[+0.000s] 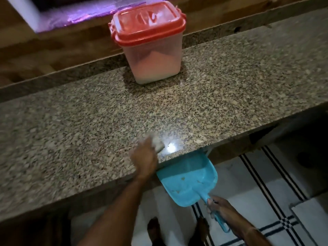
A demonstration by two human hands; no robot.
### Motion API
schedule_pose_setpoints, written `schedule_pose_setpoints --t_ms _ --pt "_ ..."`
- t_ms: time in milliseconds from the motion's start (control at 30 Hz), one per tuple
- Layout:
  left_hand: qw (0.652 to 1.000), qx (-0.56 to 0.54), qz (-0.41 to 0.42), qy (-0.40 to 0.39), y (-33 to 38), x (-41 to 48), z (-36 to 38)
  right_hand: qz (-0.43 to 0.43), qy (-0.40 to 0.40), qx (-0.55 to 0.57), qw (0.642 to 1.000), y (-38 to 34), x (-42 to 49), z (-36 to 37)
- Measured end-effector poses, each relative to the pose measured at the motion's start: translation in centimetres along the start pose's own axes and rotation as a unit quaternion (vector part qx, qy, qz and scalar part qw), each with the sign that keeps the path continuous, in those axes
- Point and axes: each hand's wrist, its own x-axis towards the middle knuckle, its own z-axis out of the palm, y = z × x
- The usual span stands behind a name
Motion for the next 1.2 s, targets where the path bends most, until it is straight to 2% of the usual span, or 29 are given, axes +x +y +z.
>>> schedule_pose_setpoints --t_ms 33,100,200,300,400,533,600,733,900,1033,1200 --pt "0.999 0.000 0.036 -0.015 1.8 -0.6 0.4 0.002 -0.013 -0.010 1.000 -0.1 0.0 -0.2" --pt "0.999 -0.004 0.040 -0.027 2.6 -0.3 0.9 0.004 -0.033 -0.026 0.999 -0.3 -0.2 -0.8" --pt "0.997 -0.011 -0.068 0.039 -1.6 0.3 -1.1 0.003 -0.043 -0.044 0.998 -0.4 -0.2 -1.7" --pt "0.979 0.086 -0.152 0.106 -8.4 -0.9 -5.1 0.005 -0.050 -0.046 0.998 -0.7 0.0 -2.0" --pt "0.962 0.157 -0.211 0.072 -13.1 -2.4 -7.1 0.007 -0.051 -0.040 0.998 -0.6 0.4 -1.9" --pt "0.972 0.199 -0.120 0.038 -10.3 -2.3 -4.6 0.015 -0.051 -0.057 0.997 -0.3 1.0 -1.6" --pt "0.982 0.171 -0.071 0.027 -6.7 -2.0 -2.8 0.021 -0.056 -0.065 0.996 -0.1 1.0 -1.2" --pt "0.984 0.178 -0.023 -0.003 0.9 -2.3 0.9 0.016 -0.061 -0.070 0.996 -0.2 0.7 -0.9" --pt "0.999 0.025 0.032 0.007 6.8 -1.9 4.1 -0.011 -0.041 -0.048 0.998 -0.1 0.2 -2.0" --pt "0.996 -0.076 0.037 -0.009 7.3 -1.6 3.3 -0.006 -0.024 -0.011 1.000 -0.2 -0.4 -2.9" --pt "0.999 0.003 0.029 0.017 4.1 0.3 1.9 -0.019 -0.006 0.023 1.000 -0.2 -1.1 -4.0"
